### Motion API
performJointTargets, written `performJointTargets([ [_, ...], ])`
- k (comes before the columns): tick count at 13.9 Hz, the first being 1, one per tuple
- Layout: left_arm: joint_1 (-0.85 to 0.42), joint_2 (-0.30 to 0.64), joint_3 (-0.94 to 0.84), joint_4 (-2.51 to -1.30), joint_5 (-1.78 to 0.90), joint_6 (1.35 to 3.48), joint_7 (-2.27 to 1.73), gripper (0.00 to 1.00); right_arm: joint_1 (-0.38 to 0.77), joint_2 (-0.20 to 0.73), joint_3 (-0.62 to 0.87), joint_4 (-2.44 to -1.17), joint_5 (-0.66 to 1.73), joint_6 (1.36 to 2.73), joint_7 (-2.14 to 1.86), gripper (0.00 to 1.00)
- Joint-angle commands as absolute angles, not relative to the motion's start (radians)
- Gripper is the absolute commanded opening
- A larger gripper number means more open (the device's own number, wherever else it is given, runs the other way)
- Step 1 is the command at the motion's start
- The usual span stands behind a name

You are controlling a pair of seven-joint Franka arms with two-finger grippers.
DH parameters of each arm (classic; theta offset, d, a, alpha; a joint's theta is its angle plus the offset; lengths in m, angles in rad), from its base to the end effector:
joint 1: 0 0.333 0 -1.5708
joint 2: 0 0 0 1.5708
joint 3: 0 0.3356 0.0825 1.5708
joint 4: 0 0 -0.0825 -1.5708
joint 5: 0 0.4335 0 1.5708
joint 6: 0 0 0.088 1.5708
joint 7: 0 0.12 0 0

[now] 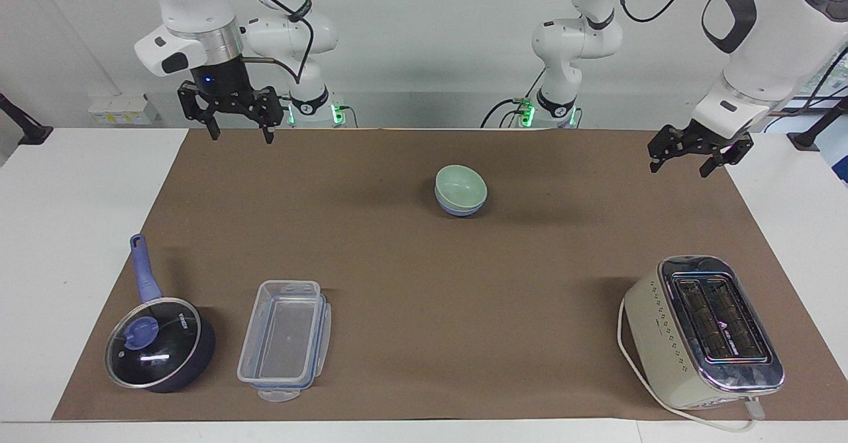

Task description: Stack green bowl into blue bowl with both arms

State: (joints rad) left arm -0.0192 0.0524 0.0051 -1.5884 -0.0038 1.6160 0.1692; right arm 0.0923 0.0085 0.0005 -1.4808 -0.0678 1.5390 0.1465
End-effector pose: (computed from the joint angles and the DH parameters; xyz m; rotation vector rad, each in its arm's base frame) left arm 0.6231 -0.0093 0.5937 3.1228 -0.2867 -0.0383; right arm 0.6027 0.0477 0.6702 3.0778 -0.0886 0.0884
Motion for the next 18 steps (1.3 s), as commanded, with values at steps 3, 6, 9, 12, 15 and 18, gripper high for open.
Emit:
performJointTargets([
  [3, -0.008, 0.060, -0.003, -1.574, -0.002, 1.614, 0.163, 1.00, 0.003, -0.020, 0.012, -1.529, -0.008, 1.471, 0.066, 1.00],
  [6, -0.008, 0.060, -0.003, -1.574, -0.002, 1.614, 0.163, 1.00, 0.003, -0.084, 0.012, -1.638, -0.008, 1.536, 0.069, 1.00],
  [9, -0.008, 0.060, -0.003, -1.574, -0.002, 1.614, 0.163, 1.00, 0.003, -0.077, 0.012, -1.626, 0.008, 1.536, 0.069, 1.00],
  [12, -0.008, 0.060, -0.003, -1.574, -0.002, 1.614, 0.163, 1.00, 0.002, -0.060, 0.015, -1.597, 0.014, 1.531, 0.083, 1.00],
  [15, -0.008, 0.060, -0.003, -1.574, -0.002, 1.614, 0.161, 1.00, 0.009, -0.057, 0.017, -1.594, 0.005, 1.539, 0.101, 1.00],
  [18, -0.008, 0.060, -0.003, -1.574, -0.002, 1.614, 0.163, 1.00, 0.011, -0.055, 0.018, -1.592, 0.014, 1.526, 0.104, 1.00],
])
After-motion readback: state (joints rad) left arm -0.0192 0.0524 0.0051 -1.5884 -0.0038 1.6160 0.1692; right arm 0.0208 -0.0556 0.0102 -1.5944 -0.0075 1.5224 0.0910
